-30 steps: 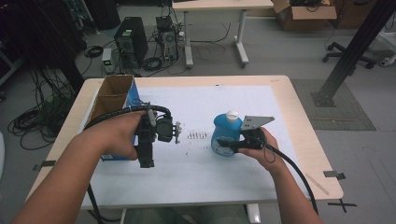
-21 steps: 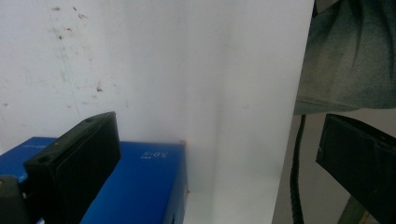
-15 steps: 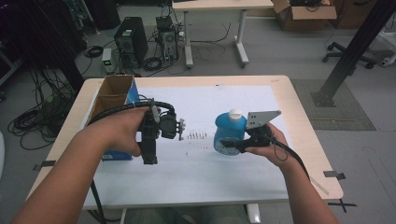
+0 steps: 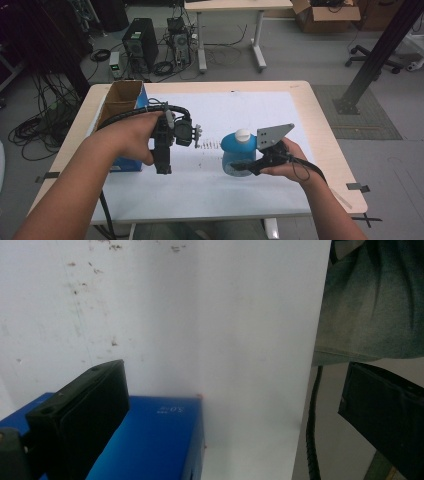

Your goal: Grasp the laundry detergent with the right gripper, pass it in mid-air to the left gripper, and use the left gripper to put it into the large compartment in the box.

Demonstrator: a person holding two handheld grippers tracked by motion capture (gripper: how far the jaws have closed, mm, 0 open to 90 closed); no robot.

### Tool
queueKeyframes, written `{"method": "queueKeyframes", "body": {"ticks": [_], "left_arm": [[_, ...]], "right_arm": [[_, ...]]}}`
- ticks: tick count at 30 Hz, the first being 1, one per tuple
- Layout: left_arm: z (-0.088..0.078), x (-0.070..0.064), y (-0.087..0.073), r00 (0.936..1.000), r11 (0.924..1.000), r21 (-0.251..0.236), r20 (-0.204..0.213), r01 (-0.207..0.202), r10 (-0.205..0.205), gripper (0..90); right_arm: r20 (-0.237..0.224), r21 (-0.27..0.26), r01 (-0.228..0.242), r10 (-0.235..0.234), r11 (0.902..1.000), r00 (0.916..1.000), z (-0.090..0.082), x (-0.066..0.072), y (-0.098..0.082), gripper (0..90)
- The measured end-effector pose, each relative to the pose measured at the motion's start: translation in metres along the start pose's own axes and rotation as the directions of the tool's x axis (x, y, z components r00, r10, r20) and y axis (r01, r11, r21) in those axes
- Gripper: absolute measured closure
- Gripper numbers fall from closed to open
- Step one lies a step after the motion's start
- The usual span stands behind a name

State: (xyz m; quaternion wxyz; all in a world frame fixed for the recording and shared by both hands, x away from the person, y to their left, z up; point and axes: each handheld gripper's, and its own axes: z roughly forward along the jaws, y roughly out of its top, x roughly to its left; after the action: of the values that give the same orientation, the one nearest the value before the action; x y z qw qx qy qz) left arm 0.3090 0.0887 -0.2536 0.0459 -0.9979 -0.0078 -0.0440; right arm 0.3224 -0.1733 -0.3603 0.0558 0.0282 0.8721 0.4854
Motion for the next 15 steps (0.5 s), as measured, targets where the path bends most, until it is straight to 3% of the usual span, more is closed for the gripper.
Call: {"method": "queueKeyframes", "body": {"ticks": [6,15], "left_arm": [[-0.001,-0.001,0.007,0.9998,0.9996,-0.017,0.008,-0.02,0.02,0.2],[-0.001,-0.001,0.009,0.9997,0.9996,-0.02,0.012,-0.02,0.02,0.2]], "right_arm": [[-0.04,-0.003,-0.006,0.006,1.0,0.9992,0.017,0.009,0.005,46.0],[-0.048,-0.013,-0.014,0.014,0.9998,0.9988,0.043,0.013,0.006,45.5]]}}
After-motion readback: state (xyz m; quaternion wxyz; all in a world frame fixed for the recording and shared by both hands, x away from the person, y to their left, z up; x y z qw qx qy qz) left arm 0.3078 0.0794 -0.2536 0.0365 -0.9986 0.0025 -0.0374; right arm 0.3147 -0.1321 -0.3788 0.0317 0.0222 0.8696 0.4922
